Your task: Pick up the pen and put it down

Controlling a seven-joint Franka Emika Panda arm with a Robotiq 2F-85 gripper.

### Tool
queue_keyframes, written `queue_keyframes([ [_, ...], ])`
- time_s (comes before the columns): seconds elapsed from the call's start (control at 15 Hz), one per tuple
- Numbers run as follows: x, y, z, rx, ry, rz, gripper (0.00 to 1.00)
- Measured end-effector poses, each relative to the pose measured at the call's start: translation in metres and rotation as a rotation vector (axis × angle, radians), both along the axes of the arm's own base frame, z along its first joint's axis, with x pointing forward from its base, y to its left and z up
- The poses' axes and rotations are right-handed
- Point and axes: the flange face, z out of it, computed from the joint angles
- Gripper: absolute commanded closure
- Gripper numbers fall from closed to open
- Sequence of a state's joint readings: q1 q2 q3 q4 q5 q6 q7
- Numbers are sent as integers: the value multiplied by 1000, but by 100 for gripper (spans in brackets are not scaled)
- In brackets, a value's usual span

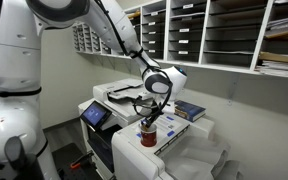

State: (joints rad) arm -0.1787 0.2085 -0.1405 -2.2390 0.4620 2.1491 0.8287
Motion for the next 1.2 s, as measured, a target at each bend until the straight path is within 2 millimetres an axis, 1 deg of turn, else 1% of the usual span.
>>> queue_keyframes([
  [0.27, 0, -2, 36, 73, -18, 61, 100],
  [0.33, -1, -1, 43, 79, -21, 68, 74],
  [0.4, -1, 0, 46, 82, -23, 73, 73],
  [0.53, -1, 1, 46, 79, -20, 81, 60],
  [0.6, -2, 1, 43, 78, -14, 82, 50],
  [0.67, -2, 1, 39, 79, -5, 83, 44],
  [0.73, -3, 0, 34, 80, 5, 81, 39],
  [0.8, -3, -1, 28, 81, 16, 77, 41],
  [0.87, -4, -3, 22, 83, 28, 73, 41],
  [0.93, -5, -5, 16, 83, 38, 68, 43],
  [1.07, -5, -10, 6, 83, 53, 59, 51],
  [1.13, -5, -12, 2, 81, 58, 55, 60],
  [1.2, -4, -13, -1, 81, 63, 53, 57],
])
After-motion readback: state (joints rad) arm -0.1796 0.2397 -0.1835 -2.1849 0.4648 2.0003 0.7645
